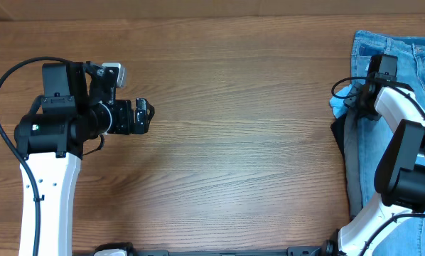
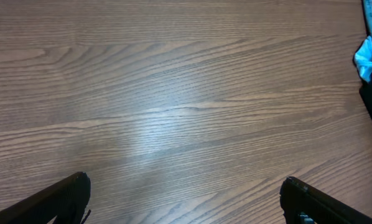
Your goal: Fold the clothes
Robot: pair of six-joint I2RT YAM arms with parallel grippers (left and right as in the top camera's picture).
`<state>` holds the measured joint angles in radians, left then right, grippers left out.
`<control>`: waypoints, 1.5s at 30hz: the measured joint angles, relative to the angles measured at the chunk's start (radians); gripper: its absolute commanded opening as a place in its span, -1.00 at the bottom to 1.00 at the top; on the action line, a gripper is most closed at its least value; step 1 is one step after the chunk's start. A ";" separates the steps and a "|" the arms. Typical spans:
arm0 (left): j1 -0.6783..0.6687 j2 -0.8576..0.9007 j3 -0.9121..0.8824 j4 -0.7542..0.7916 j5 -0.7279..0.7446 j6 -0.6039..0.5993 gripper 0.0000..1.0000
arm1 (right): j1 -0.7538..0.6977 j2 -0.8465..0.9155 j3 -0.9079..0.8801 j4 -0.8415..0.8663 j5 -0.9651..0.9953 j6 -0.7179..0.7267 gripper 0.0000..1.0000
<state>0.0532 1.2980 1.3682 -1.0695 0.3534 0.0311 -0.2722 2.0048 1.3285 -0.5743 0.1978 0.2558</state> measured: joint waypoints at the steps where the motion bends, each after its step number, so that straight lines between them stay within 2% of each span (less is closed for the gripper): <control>1: 0.000 0.002 0.000 0.000 0.000 0.000 1.00 | 0.000 0.000 0.000 -0.002 0.008 -0.001 -0.33; 2: 0.000 0.003 0.000 0.000 0.000 0.000 1.00 | 0.000 0.000 0.000 -0.003 0.014 0.000 -0.38; 7: 0.000 0.006 0.000 0.000 0.000 0.000 1.00 | 0.000 0.000 0.020 -0.025 0.026 0.002 -0.37; 8: 0.000 0.006 0.000 0.000 0.000 0.000 1.00 | 0.000 0.000 0.031 -0.035 0.026 0.002 -0.02; 9: 0.000 0.006 0.000 0.000 0.000 0.000 1.00 | 0.000 0.000 0.045 -0.045 0.026 0.002 0.09; 10: 0.000 0.006 0.000 0.000 0.000 0.000 1.00 | 0.000 0.000 0.060 -0.053 0.025 0.002 0.10; 12: 0.000 0.006 0.000 0.000 0.001 0.000 1.00 | 0.000 0.000 0.095 -0.064 0.022 0.000 -0.17; 14: 0.000 0.006 0.000 0.000 0.003 0.000 1.00 | 0.000 0.000 0.126 -0.068 0.019 0.002 -0.20; 16: 0.000 0.006 0.000 0.000 0.003 0.000 1.00 | 0.000 0.000 0.138 -0.074 0.017 0.004 0.15; 20: 0.000 0.006 0.000 0.000 0.003 0.000 1.00 | 0.000 0.000 0.140 -0.097 -0.014 -0.016 0.23; 29: 0.000 0.006 0.000 0.000 0.003 0.000 1.00 | 0.003 0.021 0.140 -0.097 -0.056 -0.068 0.23; 31: 0.000 0.006 0.000 0.000 0.003 0.000 1.00 | 0.003 0.047 0.141 -0.104 -0.058 -0.077 0.20; 35: 0.000 0.006 0.000 0.000 0.003 0.000 1.00 | 0.005 0.107 0.142 -0.120 -0.047 -0.099 -0.02; 41: 0.000 0.006 0.000 0.000 0.003 0.000 1.00 | 0.006 0.107 0.144 -0.125 -0.014 -0.103 -0.14; 45: 0.000 0.006 0.000 0.000 0.003 0.000 1.00 | 0.006 0.107 0.144 -0.125 -0.006 -0.101 -0.14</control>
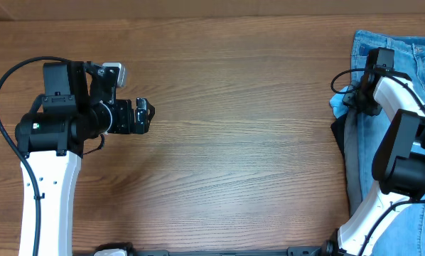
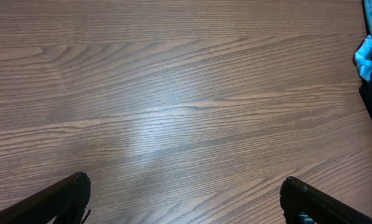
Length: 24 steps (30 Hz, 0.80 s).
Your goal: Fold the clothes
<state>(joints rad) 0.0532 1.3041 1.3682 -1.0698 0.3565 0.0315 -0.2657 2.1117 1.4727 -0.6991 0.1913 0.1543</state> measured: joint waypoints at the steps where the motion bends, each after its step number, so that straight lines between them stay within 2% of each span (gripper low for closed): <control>1: 0.000 0.000 0.000 0.000 0.000 0.000 1.00 | 0.000 0.000 0.001 -0.001 0.000 0.002 -0.14; 4: 0.000 0.000 0.000 0.000 0.000 0.000 1.00 | 0.000 0.000 0.015 -0.013 0.001 0.008 -0.24; 13: 0.000 0.000 0.000 0.000 0.000 0.000 1.00 | -0.001 0.000 0.044 -0.028 0.053 0.085 -0.33; 14: 0.000 0.000 0.000 0.000 0.000 0.000 1.00 | -0.001 0.000 0.044 -0.029 0.053 0.088 -0.31; 15: 0.000 0.000 0.000 0.000 0.000 0.000 1.00 | -0.001 0.000 0.044 -0.032 0.055 0.089 0.01; 16: 0.000 0.000 0.000 0.000 0.000 0.000 1.00 | -0.001 0.000 0.044 -0.035 0.056 0.090 0.15; 17: 0.000 0.000 0.000 0.000 0.000 0.000 1.00 | -0.001 0.000 0.044 -0.037 0.056 0.094 0.19; 24: 0.000 0.000 0.000 0.000 0.000 0.000 1.00 | -0.002 0.000 0.046 -0.051 -0.049 0.017 0.01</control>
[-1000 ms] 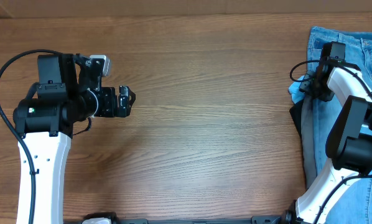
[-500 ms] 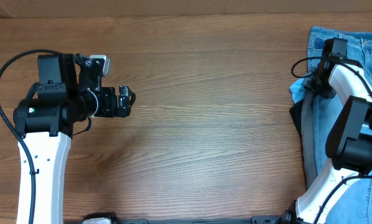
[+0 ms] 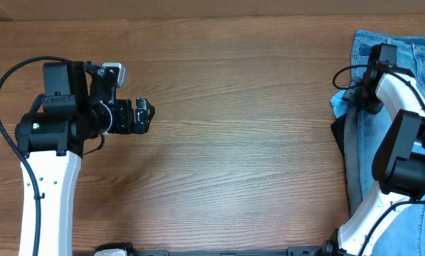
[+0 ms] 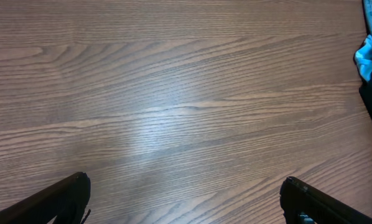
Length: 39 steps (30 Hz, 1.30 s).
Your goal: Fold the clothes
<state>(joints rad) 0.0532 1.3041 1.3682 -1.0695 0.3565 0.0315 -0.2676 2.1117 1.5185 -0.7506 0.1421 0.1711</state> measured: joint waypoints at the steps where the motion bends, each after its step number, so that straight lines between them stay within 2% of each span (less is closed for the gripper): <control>1: 0.000 0.000 0.000 0.000 0.000 0.000 1.00 | 0.000 0.000 0.000 -0.005 -0.012 -0.010 -0.04; 4: 0.000 0.000 0.000 0.000 0.000 0.000 0.99 | -0.005 0.000 0.005 -0.023 -0.023 -0.026 -0.07; 7: 0.000 0.000 0.000 0.000 0.000 0.000 1.00 | -0.015 0.000 0.014 -0.044 -0.023 -0.026 0.03; 11: 0.000 0.000 0.000 0.000 0.000 0.000 1.00 | -0.047 0.000 0.021 -0.061 -0.023 -0.021 -0.01; 15: 0.000 0.000 0.000 0.000 0.000 0.000 1.00 | -0.067 0.000 0.021 -0.066 -0.031 -0.018 -0.27; 21: 0.000 0.000 0.000 0.000 0.000 0.000 1.00 | -0.073 0.000 0.023 -0.077 -0.029 -0.014 -0.40; 27: 0.000 0.000 0.000 0.000 0.000 0.000 1.00 | -0.073 0.000 0.035 -0.083 -0.029 -0.012 -0.92; 33: 0.000 0.000 0.000 0.000 0.000 0.000 1.00 | -0.074 0.000 0.116 -0.158 -0.024 -0.002 -0.92; 39: 0.000 0.000 0.000 0.000 0.000 0.000 1.00 | -0.082 0.000 0.286 -0.287 -0.043 0.001 -0.92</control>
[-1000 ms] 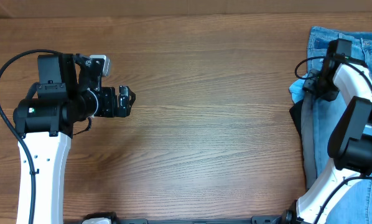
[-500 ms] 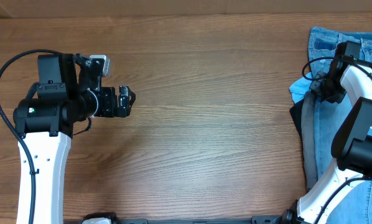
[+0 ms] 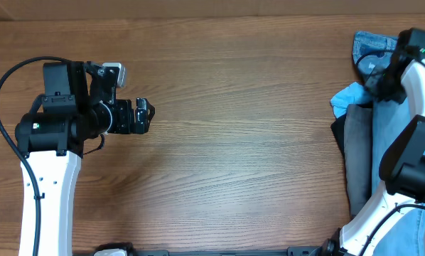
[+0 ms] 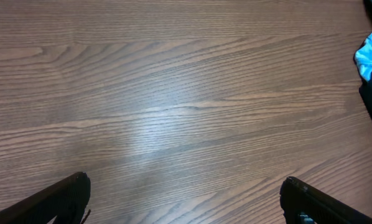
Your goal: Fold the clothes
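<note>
A pile of clothes lies at the table's right edge: blue jeans (image 3: 374, 41), a small light blue cloth (image 3: 346, 95) and a dark grey garment (image 3: 356, 156). My right gripper (image 3: 384, 77) is over the jeans near the top right and looks shut on a bunched fold of them. My left gripper (image 3: 146, 116) hovers open over bare wood at the far left, far from the pile. In the left wrist view that gripper (image 4: 186, 200) has nothing between its fingertips (image 4: 68, 194); the light blue cloth (image 4: 367, 56) and dark garment peek in at the right edge.
The wooden table (image 3: 241, 142) stretches between the two arms. The right arm's white links (image 3: 418, 85) run along the right edge above the clothes, with its cable looping near the jeans.
My right gripper has moved up and to the right, and the jeans' left part has gone with it, baring more of the dark grey garment. The left arm has not moved.
My right gripper was first down at the jeans' left edge beside the light blue cloth. It stayed there over the following two moments with small shifts. Now it is farther up and right with the jeans bunched. The left gripper stayed open throughout.
</note>
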Robot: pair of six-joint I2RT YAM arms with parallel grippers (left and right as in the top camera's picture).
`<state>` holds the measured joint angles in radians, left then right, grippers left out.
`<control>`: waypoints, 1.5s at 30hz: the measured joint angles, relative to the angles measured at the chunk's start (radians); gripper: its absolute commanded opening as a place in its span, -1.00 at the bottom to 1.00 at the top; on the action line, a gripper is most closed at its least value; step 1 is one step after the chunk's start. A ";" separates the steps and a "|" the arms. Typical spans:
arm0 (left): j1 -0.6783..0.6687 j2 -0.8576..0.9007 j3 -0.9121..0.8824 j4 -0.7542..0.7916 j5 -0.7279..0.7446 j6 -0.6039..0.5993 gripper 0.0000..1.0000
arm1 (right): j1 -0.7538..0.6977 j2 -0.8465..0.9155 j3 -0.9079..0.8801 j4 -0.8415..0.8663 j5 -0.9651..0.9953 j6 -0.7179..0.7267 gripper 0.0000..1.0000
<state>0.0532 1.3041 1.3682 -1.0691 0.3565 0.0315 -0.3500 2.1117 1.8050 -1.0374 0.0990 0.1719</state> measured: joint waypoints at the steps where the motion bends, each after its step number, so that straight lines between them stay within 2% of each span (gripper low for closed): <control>1: 0.000 0.000 0.000 0.000 0.000 0.000 1.00 | -0.002 0.000 0.043 -0.027 -0.013 0.001 -0.92; 8: 0.000 0.000 0.004 -0.003 0.019 0.000 1.00 | 0.021 -0.002 0.303 -0.179 -0.069 -0.009 -0.92; 12: 0.000 0.000 0.039 -0.010 0.018 -0.001 1.00 | 0.101 -0.012 0.423 -0.253 -0.071 -0.015 -0.92; 17: 0.000 -0.010 0.193 -0.094 -0.041 -0.001 0.99 | 0.365 -0.067 0.551 -0.323 -0.087 -0.015 -0.92; 22: 0.006 -0.024 0.430 -0.219 -0.189 -0.001 1.00 | 0.729 -0.105 0.595 -0.340 -0.127 -0.006 -0.92; 24: 0.013 -0.032 0.505 -0.238 -0.244 -0.001 1.00 | 0.876 -0.106 0.597 -0.364 -0.129 0.000 -0.58; 26: 0.015 -0.043 0.564 -0.249 -0.289 -0.001 1.00 | 1.029 -0.106 0.597 -0.411 -0.092 0.006 0.00; 29: 0.015 -0.052 0.617 -0.250 -0.325 0.000 1.00 | 1.250 -0.129 0.597 -0.489 0.074 0.031 0.52; 33: 0.015 -0.048 0.624 -0.254 -0.343 -0.001 1.00 | 1.276 -0.183 0.597 -0.532 0.185 0.060 0.56; 38: 0.015 0.003 0.624 -0.292 -0.308 0.001 1.00 | 1.156 -0.325 0.598 -0.525 0.261 0.097 0.62; 45: -0.002 0.225 0.624 -0.319 -0.194 0.054 1.00 | 0.967 -0.517 0.613 -0.455 0.164 0.132 0.61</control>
<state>0.0517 1.5295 1.9926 -1.3880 0.1623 0.0853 0.6174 1.5944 2.4184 -1.4925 0.2634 0.3035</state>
